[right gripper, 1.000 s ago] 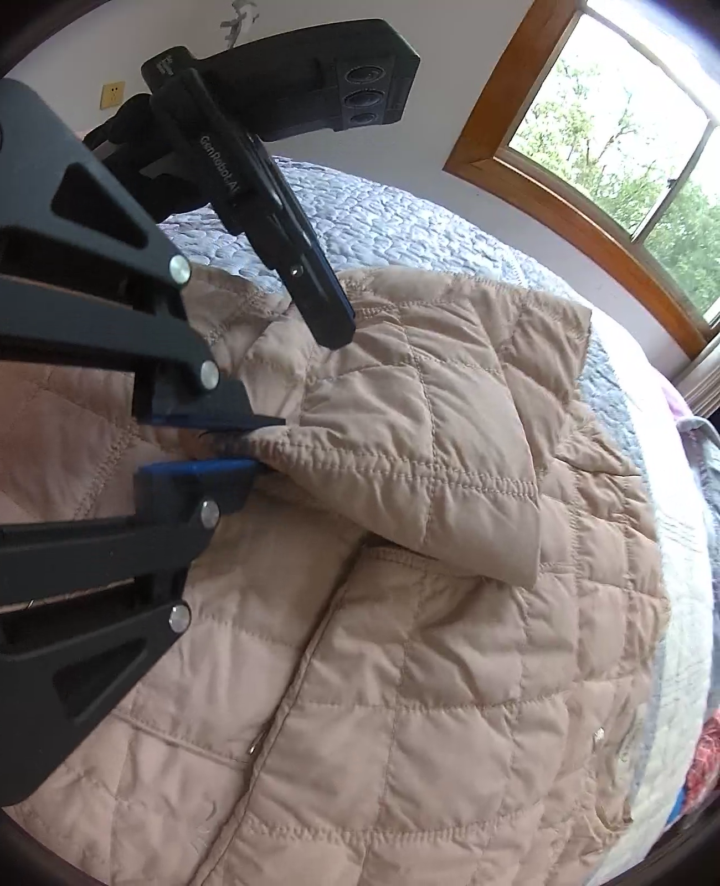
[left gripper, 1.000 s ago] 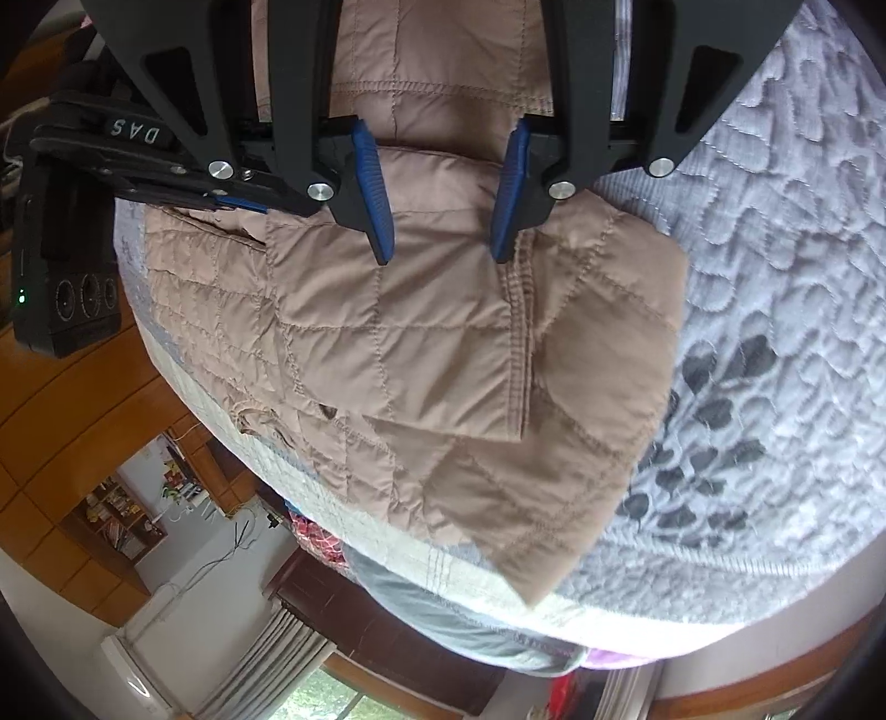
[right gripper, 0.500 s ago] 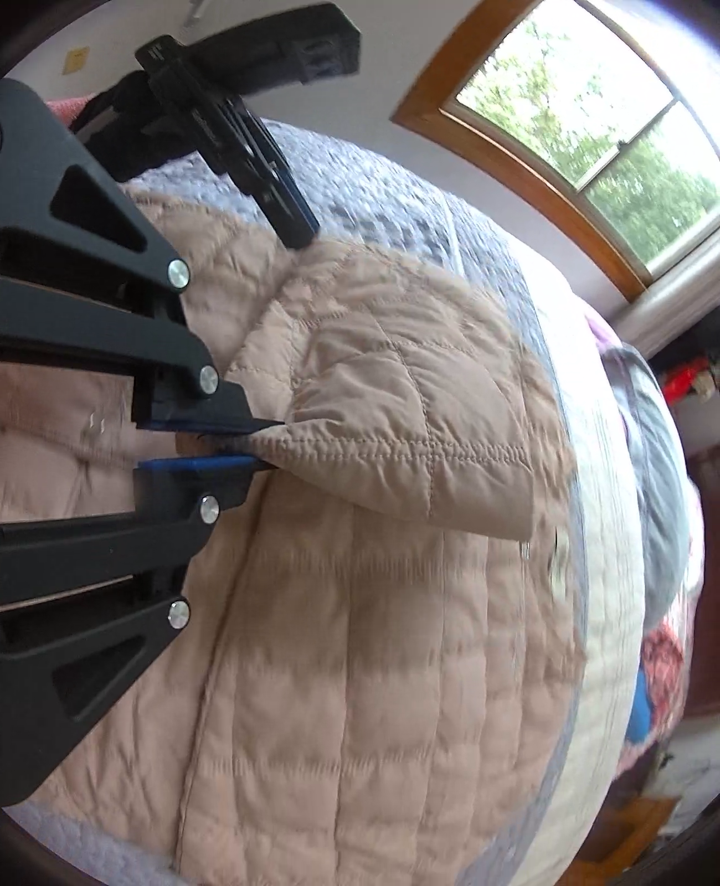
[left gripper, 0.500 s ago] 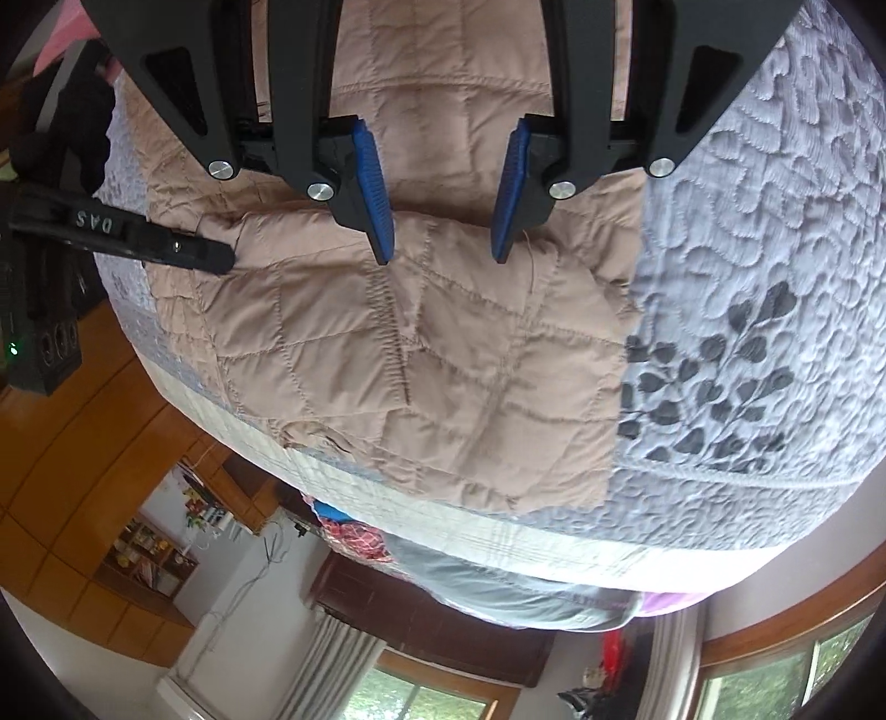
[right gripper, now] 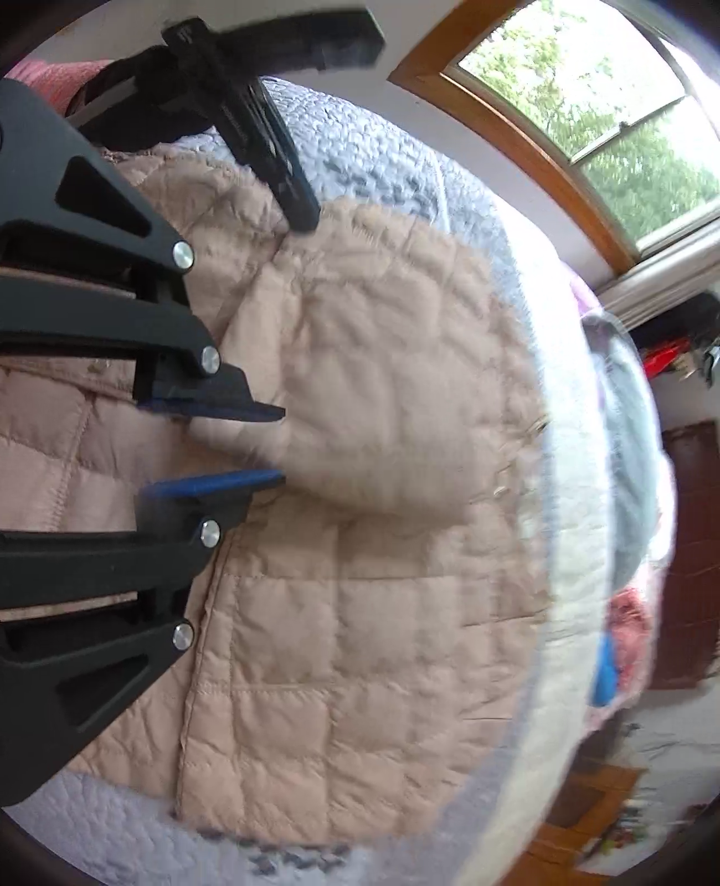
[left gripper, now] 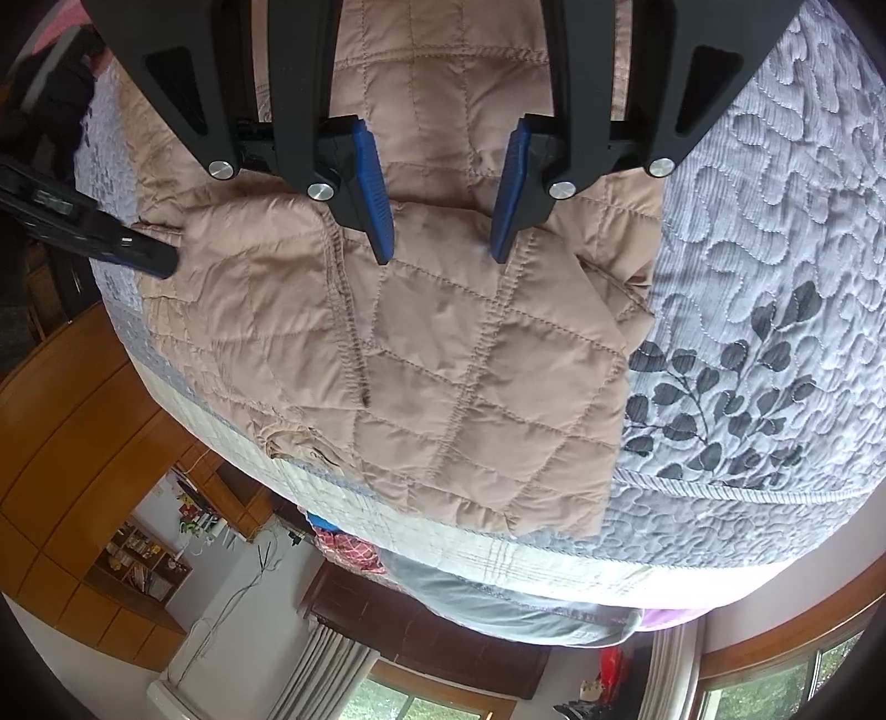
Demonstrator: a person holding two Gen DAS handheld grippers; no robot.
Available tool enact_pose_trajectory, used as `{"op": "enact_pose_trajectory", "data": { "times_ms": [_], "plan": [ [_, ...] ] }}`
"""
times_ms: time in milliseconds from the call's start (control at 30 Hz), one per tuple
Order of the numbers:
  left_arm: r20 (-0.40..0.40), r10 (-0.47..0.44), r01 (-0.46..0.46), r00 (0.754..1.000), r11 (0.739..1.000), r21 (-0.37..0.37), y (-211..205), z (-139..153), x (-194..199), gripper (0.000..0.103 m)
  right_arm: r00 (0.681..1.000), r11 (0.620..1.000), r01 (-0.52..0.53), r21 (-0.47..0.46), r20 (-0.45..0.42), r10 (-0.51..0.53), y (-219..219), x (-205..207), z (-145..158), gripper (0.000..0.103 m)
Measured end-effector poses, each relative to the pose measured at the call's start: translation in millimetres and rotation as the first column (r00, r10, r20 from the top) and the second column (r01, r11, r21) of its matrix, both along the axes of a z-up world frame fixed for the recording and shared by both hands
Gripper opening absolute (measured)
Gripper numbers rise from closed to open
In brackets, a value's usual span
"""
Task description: Fold large clothes
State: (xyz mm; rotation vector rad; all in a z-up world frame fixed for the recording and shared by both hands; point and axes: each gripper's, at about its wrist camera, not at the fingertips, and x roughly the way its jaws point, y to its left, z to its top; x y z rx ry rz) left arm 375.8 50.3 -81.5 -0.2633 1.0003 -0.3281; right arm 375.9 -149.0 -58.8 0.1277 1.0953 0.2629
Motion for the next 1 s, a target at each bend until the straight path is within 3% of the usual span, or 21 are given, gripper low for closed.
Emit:
{"op": "enact_pose_trajectory", "data": {
  "times_ms": [100, 200, 300, 333, 367, 433, 500, 733, 900, 1000],
  "plan": [
    [0.001, 0.004, -0.004, 1.000, 1.000, 0.006, 0, 0, 1, 0.037, 0.996, 0.996, -0.088, 0.002, 0.012, 0.088, 22, 0, 5, 0.042],
    [0.007, 0.006, -0.006, 1.000, 1.000, 0.015, -1, 0, 0, 0.037, 0.988, 0.986, -0.154, -0.060, -0.022, 0.152, 51, 1, -13, 0.049],
    [0.013, 0.006, -0.006, 1.000, 1.000, 0.025, -2, 1, 0, 0.036, 0.982, 0.974, -0.187, -0.126, -0.055, 0.181, 69, 4, -37, 0.063],
    [0.014, 0.006, -0.006, 1.000, 1.000, 0.027, -3, 1, 0, 0.036, 0.981, 0.970, -0.193, -0.148, -0.060, 0.186, 72, 5, -43, 0.063],
    [0.014, 0.005, -0.005, 1.000, 1.000, 0.028, -3, 1, 1, 0.036, 0.981, 0.963, -0.193, -0.186, -0.065, 0.184, 75, 7, -51, 0.055],
    [0.017, 0.004, -0.005, 1.000, 1.000, 0.031, -4, 0, 1, 0.036, 0.984, 0.957, -0.178, -0.227, -0.061, 0.169, 75, 8, -57, 0.027],
    [0.021, 0.002, -0.003, 1.000, 0.999, 0.038, -5, -1, 1, 0.037, 0.987, 0.962, -0.161, -0.220, -0.056, 0.153, 68, 8, -57, 0.010],
    [0.026, -0.001, 0.000, 1.000, 0.998, 0.055, -9, -2, 1, 0.037, 0.996, 0.997, -0.054, 0.060, -0.071, 0.058, -6, 5, -35, 0.005],
    [0.025, -0.001, -0.001, 1.000, 0.998, 0.071, -12, -3, 2, 0.037, 0.995, 0.991, 0.067, 0.120, -0.086, -0.057, -68, -4, -31, 0.008],
    [0.022, -0.002, 0.000, 1.000, 0.997, 0.080, -14, -4, 2, 0.037, 0.985, 0.978, 0.147, 0.150, -0.115, -0.131, -107, -13, -37, 0.021]
  ]
}}
